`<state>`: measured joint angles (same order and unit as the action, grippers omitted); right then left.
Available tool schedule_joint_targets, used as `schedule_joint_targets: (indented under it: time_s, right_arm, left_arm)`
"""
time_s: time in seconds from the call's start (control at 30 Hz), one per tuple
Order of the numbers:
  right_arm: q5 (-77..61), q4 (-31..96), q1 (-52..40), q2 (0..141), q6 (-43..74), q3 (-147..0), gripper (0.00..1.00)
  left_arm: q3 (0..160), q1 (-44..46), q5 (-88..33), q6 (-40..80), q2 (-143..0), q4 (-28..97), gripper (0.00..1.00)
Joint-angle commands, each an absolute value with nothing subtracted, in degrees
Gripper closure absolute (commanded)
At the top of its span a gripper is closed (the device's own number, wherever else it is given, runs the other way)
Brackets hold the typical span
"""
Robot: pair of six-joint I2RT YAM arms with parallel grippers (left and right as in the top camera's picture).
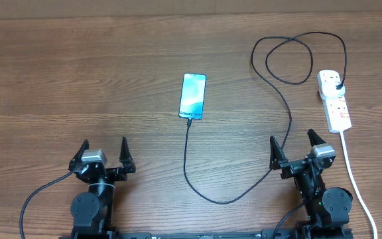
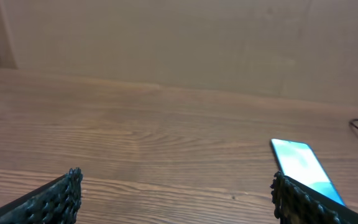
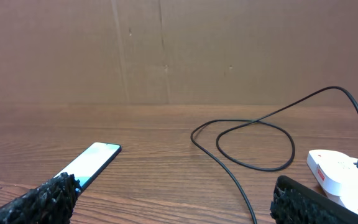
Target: Plug charger to phone and switch on socket
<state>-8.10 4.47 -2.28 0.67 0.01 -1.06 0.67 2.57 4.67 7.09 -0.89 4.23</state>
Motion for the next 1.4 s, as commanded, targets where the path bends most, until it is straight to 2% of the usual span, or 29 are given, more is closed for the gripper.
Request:
schedule_joint_targets:
  time_s: [0.0, 0.23, 1.37]
  right_arm:
    - [-7.55, 4.21, -2.52, 0.16, -0.08, -0.45, 0.00]
    - [-7.55, 4.21, -2.52, 0.16, -0.08, -0.45, 0.00]
    - [-7.53, 4.19, -2.52, 0.16, -0.08, -0.45, 0.00]
  left_arm:
    - [0.25, 2.15, 8.36, 7.29, -0.16, 3.81, 0.00]
    - [0.27, 2.15, 4.97, 2.24, -0.16, 4.16, 0.00]
    - [0.27, 2.15, 4.86, 2.31, -0.21, 4.03, 0.00]
